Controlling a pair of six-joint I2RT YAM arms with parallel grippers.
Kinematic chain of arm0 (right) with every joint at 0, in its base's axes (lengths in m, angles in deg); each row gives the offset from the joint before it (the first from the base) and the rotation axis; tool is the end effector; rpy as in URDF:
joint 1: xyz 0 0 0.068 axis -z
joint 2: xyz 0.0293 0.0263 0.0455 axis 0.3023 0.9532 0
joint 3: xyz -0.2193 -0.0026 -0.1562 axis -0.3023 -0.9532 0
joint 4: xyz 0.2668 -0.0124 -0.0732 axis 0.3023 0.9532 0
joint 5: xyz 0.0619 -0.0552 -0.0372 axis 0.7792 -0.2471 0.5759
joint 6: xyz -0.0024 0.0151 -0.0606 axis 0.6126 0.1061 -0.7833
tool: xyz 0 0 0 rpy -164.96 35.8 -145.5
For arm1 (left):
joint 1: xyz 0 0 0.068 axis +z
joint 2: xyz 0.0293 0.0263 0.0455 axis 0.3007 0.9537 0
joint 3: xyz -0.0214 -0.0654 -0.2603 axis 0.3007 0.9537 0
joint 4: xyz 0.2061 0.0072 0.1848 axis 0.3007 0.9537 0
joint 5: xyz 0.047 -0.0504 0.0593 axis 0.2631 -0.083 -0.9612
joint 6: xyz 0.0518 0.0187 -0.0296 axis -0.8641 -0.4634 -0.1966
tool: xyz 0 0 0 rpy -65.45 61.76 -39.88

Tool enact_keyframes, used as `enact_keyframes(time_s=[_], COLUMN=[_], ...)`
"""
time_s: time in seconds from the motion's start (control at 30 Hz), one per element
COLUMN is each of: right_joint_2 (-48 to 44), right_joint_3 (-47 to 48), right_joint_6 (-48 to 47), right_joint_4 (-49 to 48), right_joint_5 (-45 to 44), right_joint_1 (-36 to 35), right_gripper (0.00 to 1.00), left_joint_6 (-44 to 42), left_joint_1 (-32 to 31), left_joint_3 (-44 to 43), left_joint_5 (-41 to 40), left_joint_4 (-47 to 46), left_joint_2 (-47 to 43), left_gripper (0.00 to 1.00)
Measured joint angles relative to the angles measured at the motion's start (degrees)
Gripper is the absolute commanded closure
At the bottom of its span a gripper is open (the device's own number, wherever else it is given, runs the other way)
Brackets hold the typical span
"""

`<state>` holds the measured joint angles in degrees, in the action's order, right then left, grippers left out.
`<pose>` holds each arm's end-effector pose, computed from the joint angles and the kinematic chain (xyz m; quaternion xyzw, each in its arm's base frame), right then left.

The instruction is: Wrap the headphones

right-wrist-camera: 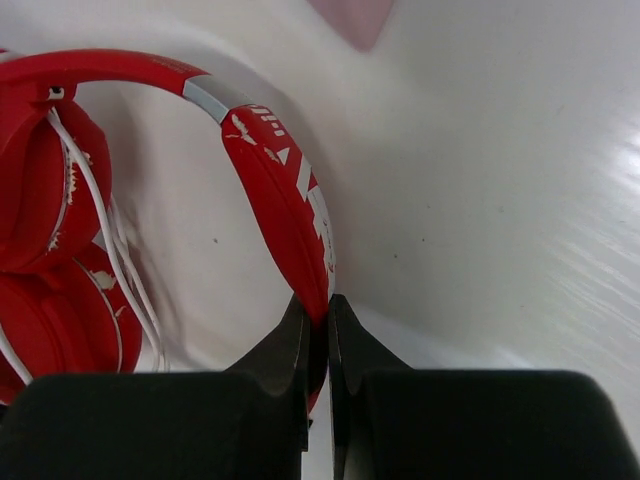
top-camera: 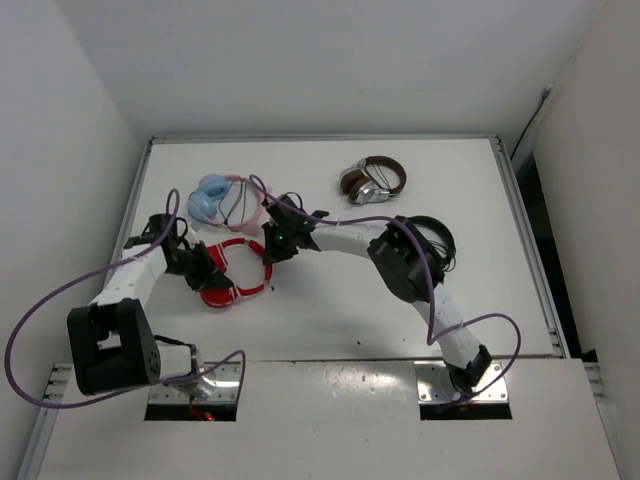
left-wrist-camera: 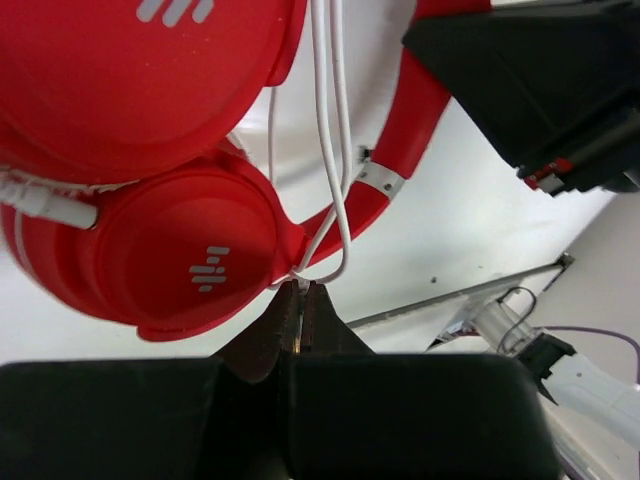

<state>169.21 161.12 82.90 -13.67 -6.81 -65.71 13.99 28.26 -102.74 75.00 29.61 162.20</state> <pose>0.3406 0.3922 0.1055 -0.0878 0.9303 0.3006 0.1908 0.2330 0.0197 0.1780 -0.2853 0.9116 -0.2786 0.1001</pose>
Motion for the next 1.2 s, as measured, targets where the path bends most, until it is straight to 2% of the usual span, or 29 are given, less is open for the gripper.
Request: enact_keyframes(time_s=[0.27, 0.33, 0.37, 0.4, 0.47, 0.53, 0.7, 0.8, 0.97, 1.1, 1.2], right_joint_2=[2.0, 2.1, 2.1, 2.2, 2.2, 2.2, 2.0, 1.2, -3.2, -10.8, -18.4], right_joint_3=[1.1, 1.1, 1.1, 1.1, 1.1, 1.1, 0.9, 0.1, -0.9, -2.8, -4.7], right_joint_6=[-2.4, -2.9, -3.1, -3.2, -3.5, -3.8, -4.0, -4.2, -4.4, -4.7, -5.5], right_joint_4=[-1.7, -2.2, -2.3, -2.4, -2.6, -2.8, -3.3, -3.1, -2.2, -1.6, -1.4], right_joint_5=[0.8, 0.8, 0.8, 0.9, 1.2, 1.8, 3.4, 3.7, 3.7, 3.9, 3.9], right_joint_1=[-1.7, -1.8, -1.9, -1.9, -1.8, -1.7, -1.6, -1.2, -0.2, 2.2, 4.9], right_gripper=[0.99, 0.95, 0.88, 0.84, 0.79, 0.74, 0.66, 0.65, 0.62, 0.53, 0.34], left_joint_6=[-0.7, -0.8, -0.8, -0.8, -1.0, -1.0, -1.2, -2.2, -5.9, -10.0, -13.1], left_joint_1=[1.4, 1.6, 1.7, 1.7, 1.7, 1.7, 1.7, 1.7, 1.8, 1.6, 0.3], left_joint_3=[1.0, 1.0, 1.0, 1.0, 1.0, 1.0, 0.5, -0.7, -5.2, -12.1, -18.1], left_joint_5=[-5.1, -5.7, -5.9, -6.0, -6.4, -6.7, -7.4, -7.9, -7.6, -6.2, -5.2], left_joint_4=[0.3, 0.1, 0.0, -0.2, -0.5, -1.2, -4.4, -4.7, -3.3, -2.1, -1.1], left_joint_2=[4.0, 5.1, 5.6, 5.8, 6.1, 6.4, 7.5, 7.5, 6.7, 3.0, 0.1], left_gripper=[1.00, 1.00, 0.99, 0.96, 0.96, 0.91, 0.84, 0.84, 0.78, 0.72, 0.60])
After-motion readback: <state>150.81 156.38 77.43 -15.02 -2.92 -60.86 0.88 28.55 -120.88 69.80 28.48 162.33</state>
